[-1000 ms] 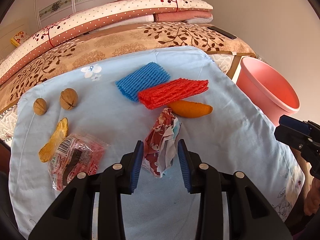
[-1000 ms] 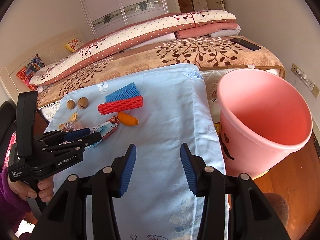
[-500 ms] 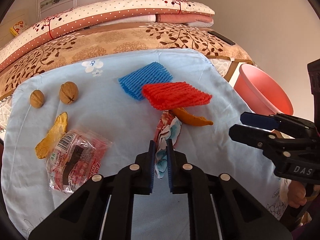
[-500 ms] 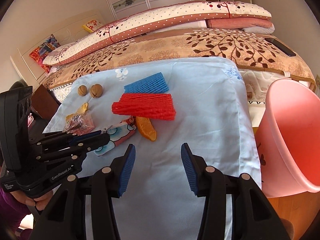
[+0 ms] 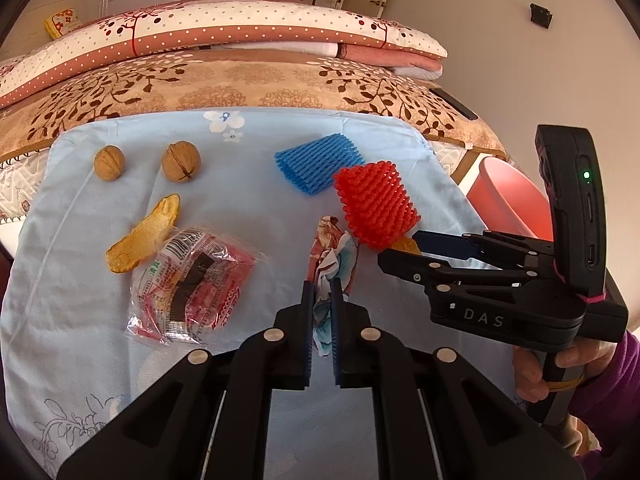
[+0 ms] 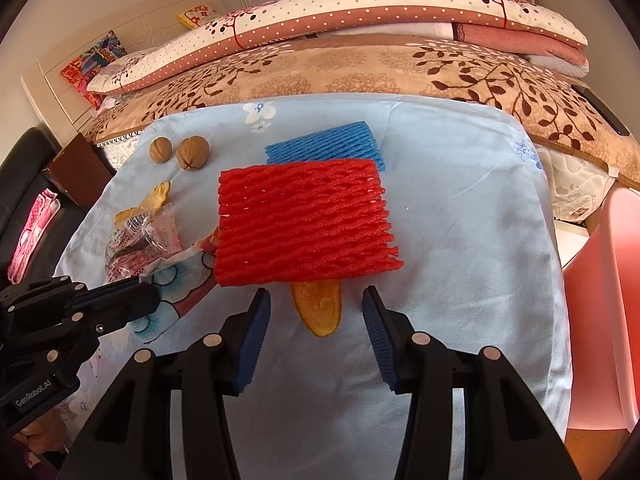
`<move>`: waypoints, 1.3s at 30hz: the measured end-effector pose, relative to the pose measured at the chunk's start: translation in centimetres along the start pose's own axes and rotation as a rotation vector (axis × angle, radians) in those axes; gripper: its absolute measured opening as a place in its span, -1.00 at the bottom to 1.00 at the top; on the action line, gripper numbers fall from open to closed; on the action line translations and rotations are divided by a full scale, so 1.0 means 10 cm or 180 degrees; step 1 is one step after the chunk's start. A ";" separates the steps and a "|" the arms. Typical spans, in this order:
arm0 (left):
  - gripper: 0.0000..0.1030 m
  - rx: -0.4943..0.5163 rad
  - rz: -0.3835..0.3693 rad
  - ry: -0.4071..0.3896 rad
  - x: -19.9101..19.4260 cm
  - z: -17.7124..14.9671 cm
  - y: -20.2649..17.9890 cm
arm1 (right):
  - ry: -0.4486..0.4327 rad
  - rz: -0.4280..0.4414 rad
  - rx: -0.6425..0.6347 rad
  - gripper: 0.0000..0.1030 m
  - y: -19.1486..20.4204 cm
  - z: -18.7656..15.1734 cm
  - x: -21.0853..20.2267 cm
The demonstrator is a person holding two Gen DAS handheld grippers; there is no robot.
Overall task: Collect trash
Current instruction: 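Grasp the red-white candy wrapper with the left tool while the right tool grasps the orange peel, then lift the candy wrapper and orange peel up off the cloth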
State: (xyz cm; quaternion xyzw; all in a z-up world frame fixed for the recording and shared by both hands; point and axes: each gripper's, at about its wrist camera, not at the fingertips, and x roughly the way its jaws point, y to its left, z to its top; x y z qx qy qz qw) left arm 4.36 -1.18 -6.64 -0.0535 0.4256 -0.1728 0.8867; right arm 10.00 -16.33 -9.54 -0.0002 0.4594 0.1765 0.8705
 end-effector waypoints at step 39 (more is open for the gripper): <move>-0.86 -0.0026 -0.0064 -0.0372 -0.72 -0.23 -0.25 | 0.0465 0.0054 0.0224 -0.67 -0.14 -0.76 -1.01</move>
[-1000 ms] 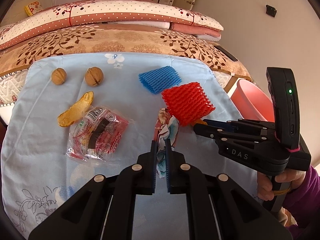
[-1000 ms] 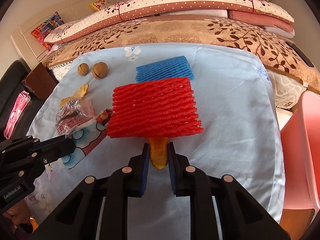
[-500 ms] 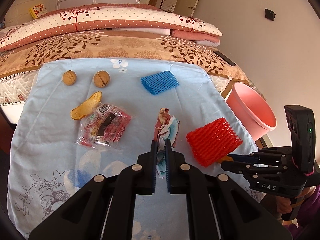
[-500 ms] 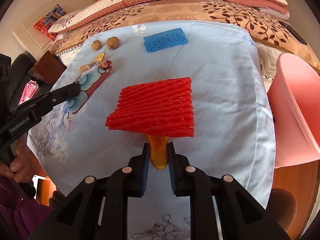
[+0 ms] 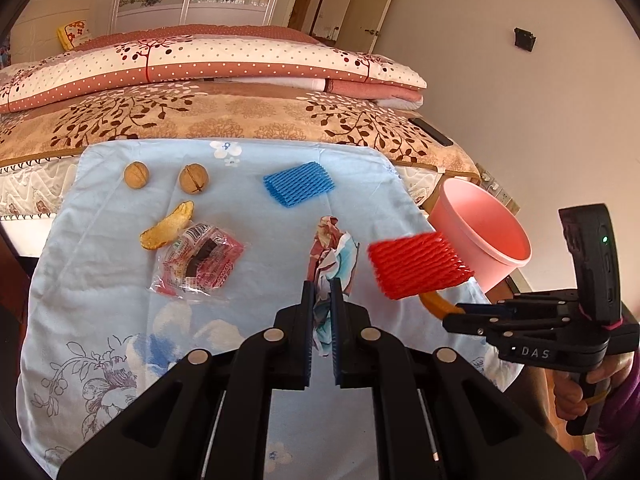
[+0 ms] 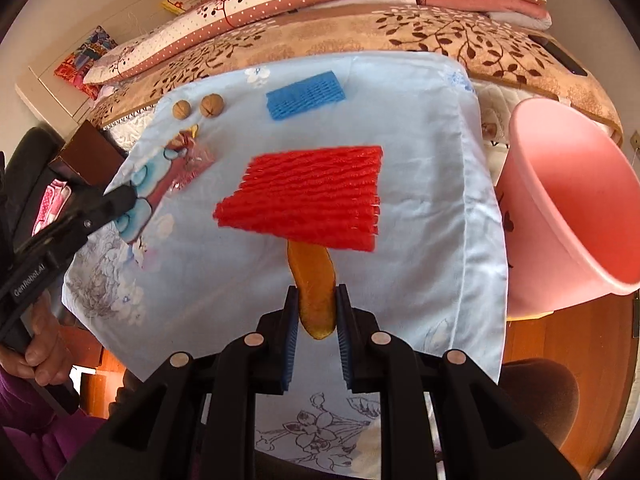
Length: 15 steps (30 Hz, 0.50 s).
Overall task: Collect trash
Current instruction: 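Lift the candy wrapper and orange peel up off the cloth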
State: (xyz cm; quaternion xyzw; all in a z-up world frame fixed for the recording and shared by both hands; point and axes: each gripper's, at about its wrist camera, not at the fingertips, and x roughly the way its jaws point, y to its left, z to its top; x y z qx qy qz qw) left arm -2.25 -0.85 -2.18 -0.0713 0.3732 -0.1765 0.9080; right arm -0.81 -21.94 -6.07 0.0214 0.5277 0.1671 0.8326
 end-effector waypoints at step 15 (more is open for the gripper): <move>-0.86 0.0027 -0.0088 -0.0080 -0.06 0.03 -0.09 | -0.0690 -0.0004 -0.0175 -0.67 0.04 -0.20 -0.62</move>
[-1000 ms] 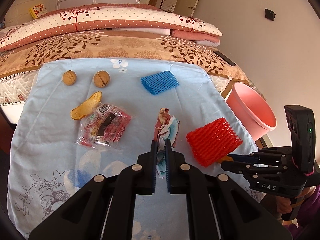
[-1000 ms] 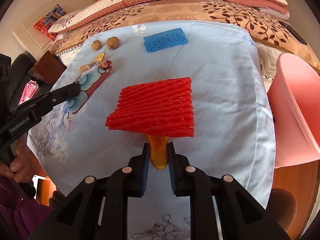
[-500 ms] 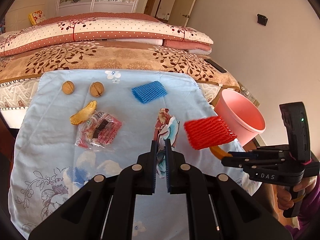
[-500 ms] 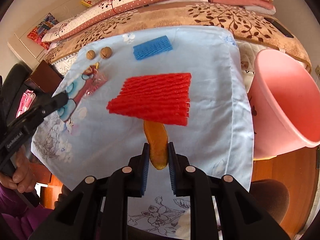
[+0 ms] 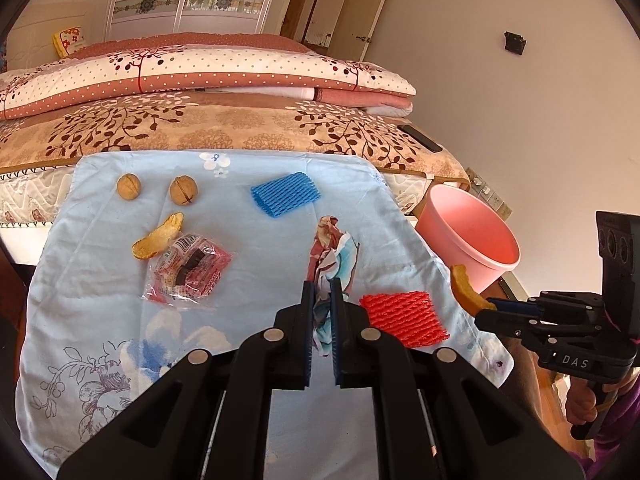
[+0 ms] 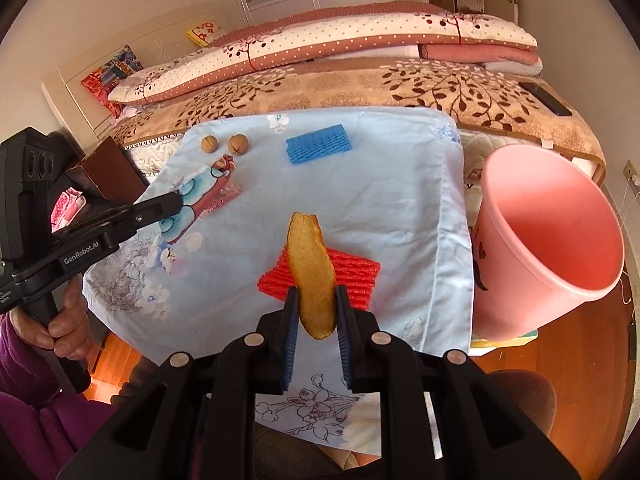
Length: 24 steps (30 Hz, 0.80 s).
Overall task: Collect trash
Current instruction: 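Lift the candy wrapper and orange peel up off the cloth, then carry the candy wrapper and orange peel over the pink bucket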
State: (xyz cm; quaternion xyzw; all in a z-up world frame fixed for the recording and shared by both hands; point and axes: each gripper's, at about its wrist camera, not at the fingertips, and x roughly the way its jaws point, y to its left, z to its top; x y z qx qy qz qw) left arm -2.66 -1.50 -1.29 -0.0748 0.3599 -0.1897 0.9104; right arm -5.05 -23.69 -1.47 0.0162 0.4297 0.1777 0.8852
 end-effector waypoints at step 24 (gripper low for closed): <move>-0.86 0.0368 -0.0444 -0.0327 0.28 0.43 -1.00 | -0.1166 -0.0717 0.0813 -0.65 -0.82 0.15 -0.60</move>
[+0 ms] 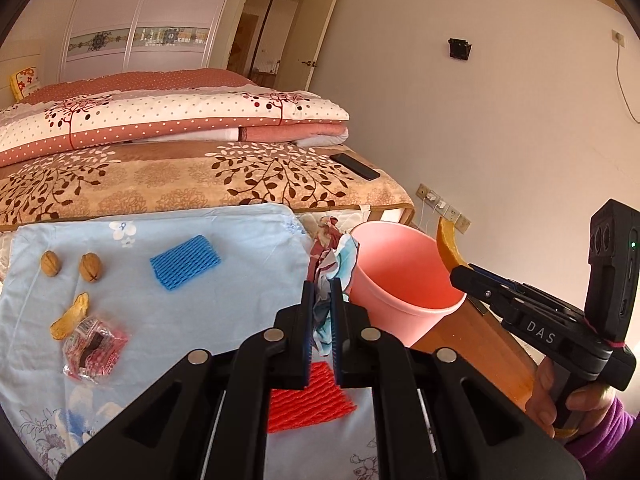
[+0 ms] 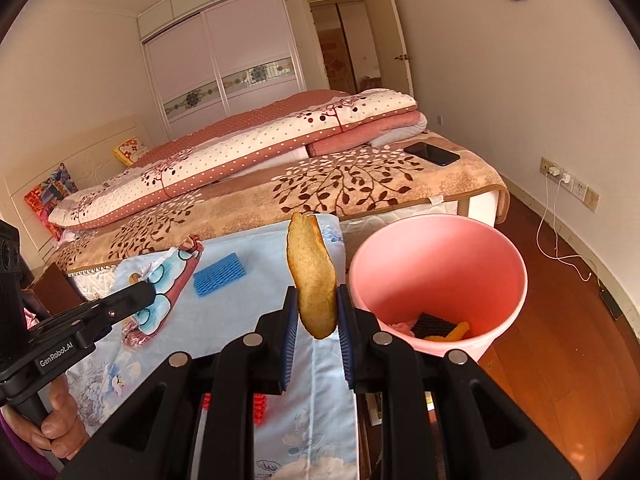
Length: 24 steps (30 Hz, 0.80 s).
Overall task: Collect trash
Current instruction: 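Carry the candy wrapper and orange peel over the pink bucket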
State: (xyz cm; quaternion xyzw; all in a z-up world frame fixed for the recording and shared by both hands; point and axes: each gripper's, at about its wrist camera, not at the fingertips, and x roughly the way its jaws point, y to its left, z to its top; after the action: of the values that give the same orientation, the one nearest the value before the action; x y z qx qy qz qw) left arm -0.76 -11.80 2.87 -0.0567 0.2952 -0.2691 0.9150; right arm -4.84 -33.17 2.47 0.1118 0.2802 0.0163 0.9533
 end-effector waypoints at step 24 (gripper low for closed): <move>-0.86 0.0302 -0.0297 0.0337 1.30 0.15 -0.87 | -0.0007 -0.0568 0.0397 -0.64 -0.97 -0.03 0.49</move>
State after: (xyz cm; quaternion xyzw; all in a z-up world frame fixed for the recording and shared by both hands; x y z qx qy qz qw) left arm 4.94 -26.06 -0.23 -0.0127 0.3272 -0.3278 0.8862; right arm -1.18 -42.10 -2.48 0.1456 0.2885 -0.0863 0.9424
